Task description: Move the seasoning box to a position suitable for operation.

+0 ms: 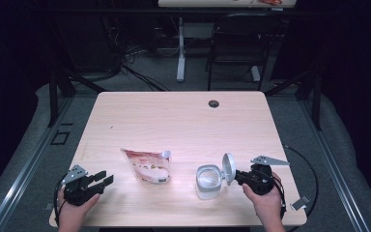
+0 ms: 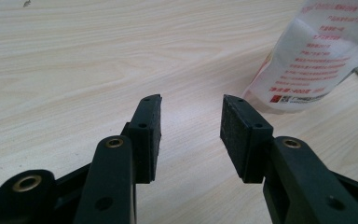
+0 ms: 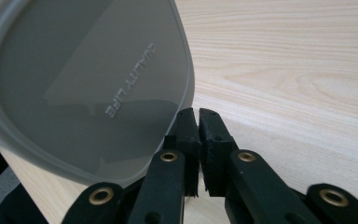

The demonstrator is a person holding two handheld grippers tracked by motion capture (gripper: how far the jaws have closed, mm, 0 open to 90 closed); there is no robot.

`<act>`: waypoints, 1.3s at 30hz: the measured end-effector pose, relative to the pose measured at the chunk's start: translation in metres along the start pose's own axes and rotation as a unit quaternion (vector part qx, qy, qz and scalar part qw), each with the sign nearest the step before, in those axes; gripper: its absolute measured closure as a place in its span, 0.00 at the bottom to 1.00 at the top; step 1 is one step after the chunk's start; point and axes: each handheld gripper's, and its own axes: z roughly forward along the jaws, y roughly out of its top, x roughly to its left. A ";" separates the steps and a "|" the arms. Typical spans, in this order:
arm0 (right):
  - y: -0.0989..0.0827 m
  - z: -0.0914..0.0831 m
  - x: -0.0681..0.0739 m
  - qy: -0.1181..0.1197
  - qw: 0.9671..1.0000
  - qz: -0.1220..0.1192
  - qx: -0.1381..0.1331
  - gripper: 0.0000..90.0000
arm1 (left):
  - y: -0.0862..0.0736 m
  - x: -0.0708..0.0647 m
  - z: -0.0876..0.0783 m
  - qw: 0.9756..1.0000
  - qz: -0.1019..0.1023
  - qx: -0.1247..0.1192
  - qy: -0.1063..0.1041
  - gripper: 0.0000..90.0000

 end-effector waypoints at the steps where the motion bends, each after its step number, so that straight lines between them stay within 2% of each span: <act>1: 0.000 -0.001 0.000 -0.003 1.000 -0.002 -0.002 0.95 | 0.000 0.000 0.000 1.000 0.000 0.000 0.000 0.65; 8: -0.004 -0.010 -0.001 -0.023 0.999 -0.026 -0.012 0.90 | 0.000 0.001 -0.001 1.000 0.001 -0.001 0.000 0.64; 11: -0.009 -0.013 -0.003 -0.024 0.999 -0.039 -0.017 0.87 | 0.001 0.000 0.000 1.000 0.002 -0.002 -0.001 0.64; 14: -0.012 -0.014 -0.002 -0.028 0.998 -0.054 -0.018 0.84 | 0.001 0.000 0.001 1.000 0.002 -0.002 -0.001 0.64; 19: -0.015 -0.015 -0.002 -0.038 0.997 -0.065 -0.013 0.81 | 0.001 0.000 0.002 1.000 0.001 0.001 -0.001 0.63; 23: -0.016 -0.015 -0.003 -0.036 0.997 -0.062 -0.020 0.77 | 0.001 0.000 0.003 1.000 0.001 -0.001 0.000 0.63; 30: -0.021 -0.012 -0.004 -0.034 0.997 -0.060 -0.014 0.71 | 0.001 0.001 0.002 1.000 0.000 0.000 0.000 0.63; 34: -0.024 -0.011 -0.003 -0.046 0.996 -0.073 -0.008 0.70 | 0.001 0.001 0.002 1.000 0.000 -0.001 0.001 0.63; 39: -0.027 -0.011 -0.002 -0.046 0.996 -0.077 -0.001 0.69 | 0.001 0.002 0.001 1.000 0.001 0.003 0.001 0.63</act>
